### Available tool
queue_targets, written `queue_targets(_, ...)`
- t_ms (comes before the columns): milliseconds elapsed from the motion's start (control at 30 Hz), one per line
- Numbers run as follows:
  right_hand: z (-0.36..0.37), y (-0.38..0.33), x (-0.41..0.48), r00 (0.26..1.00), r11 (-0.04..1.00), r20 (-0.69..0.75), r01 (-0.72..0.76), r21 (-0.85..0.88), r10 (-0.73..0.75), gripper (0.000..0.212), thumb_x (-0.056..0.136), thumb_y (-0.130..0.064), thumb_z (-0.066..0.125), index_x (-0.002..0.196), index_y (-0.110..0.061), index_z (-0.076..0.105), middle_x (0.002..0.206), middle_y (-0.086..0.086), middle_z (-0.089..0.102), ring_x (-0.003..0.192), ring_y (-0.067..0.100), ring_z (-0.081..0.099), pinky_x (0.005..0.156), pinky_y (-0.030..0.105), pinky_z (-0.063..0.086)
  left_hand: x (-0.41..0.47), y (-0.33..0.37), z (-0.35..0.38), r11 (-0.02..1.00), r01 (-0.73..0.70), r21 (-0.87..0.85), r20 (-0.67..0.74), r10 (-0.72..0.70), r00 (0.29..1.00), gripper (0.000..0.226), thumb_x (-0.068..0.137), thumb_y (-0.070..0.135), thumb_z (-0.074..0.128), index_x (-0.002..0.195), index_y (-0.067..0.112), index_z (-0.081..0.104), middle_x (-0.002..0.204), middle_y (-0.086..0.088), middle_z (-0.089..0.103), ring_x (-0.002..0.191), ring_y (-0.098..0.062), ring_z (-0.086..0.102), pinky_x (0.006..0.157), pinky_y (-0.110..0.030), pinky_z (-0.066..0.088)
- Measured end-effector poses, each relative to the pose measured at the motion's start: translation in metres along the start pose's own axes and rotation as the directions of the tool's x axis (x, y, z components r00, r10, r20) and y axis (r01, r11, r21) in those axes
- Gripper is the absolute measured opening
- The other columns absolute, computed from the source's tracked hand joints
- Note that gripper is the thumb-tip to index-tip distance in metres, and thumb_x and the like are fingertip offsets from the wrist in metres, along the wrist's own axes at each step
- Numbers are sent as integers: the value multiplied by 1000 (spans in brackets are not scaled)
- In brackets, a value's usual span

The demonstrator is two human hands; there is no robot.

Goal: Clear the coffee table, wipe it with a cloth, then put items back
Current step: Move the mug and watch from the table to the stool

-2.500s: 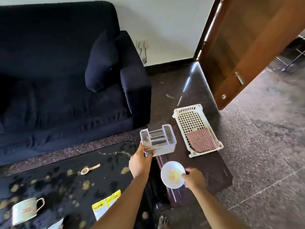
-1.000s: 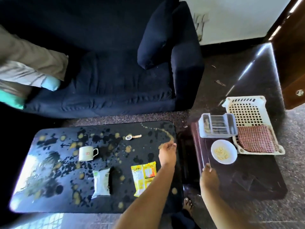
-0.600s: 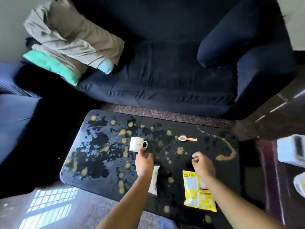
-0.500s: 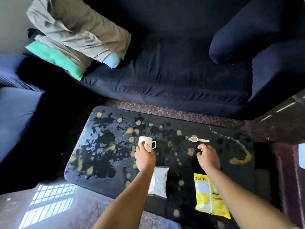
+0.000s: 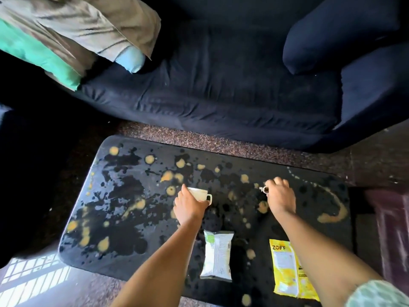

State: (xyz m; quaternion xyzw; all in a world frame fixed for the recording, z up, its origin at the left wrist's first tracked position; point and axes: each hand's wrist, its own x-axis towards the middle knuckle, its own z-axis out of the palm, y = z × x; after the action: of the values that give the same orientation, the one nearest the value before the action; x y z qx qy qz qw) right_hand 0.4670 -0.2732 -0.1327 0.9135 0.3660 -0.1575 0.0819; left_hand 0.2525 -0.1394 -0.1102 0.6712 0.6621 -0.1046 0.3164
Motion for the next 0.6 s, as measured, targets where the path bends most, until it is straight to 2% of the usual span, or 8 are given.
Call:
queue_targets(100, -3, -2, 3, 999, 997, 21, 26, -70, -25, 18, 84, -8, 59, 100, -17, 63, 107, 4, 58, 102, 26, 52, 71, 35, 46, -3, -4, -1, 998, -59, -27, -12, 59, 998, 88, 70, 43, 78, 141, 17, 34, 134, -1, 49, 124, -23, 43, 99, -38, 41)
queue_targets(267, -4, 4, 3, 996, 992, 60, 73, -101, -67, 17, 89, -17, 58, 105, -21, 55, 110, -1, 63, 107, 22, 54, 76, 32, 43, -17, -6, -4, 975, -170, -140, -33, 167, 985, 85, 69, 34, 82, 140, 19, 38, 133, 1, 49, 123, -20, 40, 97, -34, 41)
queue_targets(333, -5, 10, 2, 993, 994, 72, 99, -53, -95, 18, 89, -19, 58, 108, -21, 58, 112, 0, 62, 107, 23, 52, 78, 32, 42, -25, -4, -5, 958, -205, -203, -51, 199, 979, 83, 67, 28, 83, 138, 19, 40, 132, 1, 50, 121, -20, 39, 96, -32, 39)
queue_targets(467, -10, 31, -16, 999, 969, 30, 21, 247, -29, 16, 90, -21, 60, 104, -16, 66, 106, 8, 63, 101, 29, 52, 80, 34, 41, -51, 5, -5, 901, -325, -287, -61, 322, 945, 78, 66, 22, 83, 133, 22, 43, 126, 4, 49, 119, -18, 39, 89, -25, 33)
queue_targets(533, -16, 44, -36, 999, 877, 10, -34, 479, 33, 17, 92, -21, 59, 104, -10, 64, 106, 11, 62, 102, 31, 51, 80, 35, 39, -71, 13, -4, 873, -371, -318, -67, 369, 927, 78, 64, 18, 83, 132, 21, 44, 121, 8, 48, 119, -19, 40, 89, -25, 33)
queue_targets(600, -27, 60, -61, 996, 733, 26, -83, 675, 89, 19, 95, -19, 54, 108, -6, 59, 108, 10, 59, 101, 29, 52, 77, 33, 36, -96, 22, 0, 849, -389, -357, -68, 391, 918, 79, 61, 16, 84, 130, 23, 45, 115, 13, 46, 117, -19, 43, 93, -30, 39)
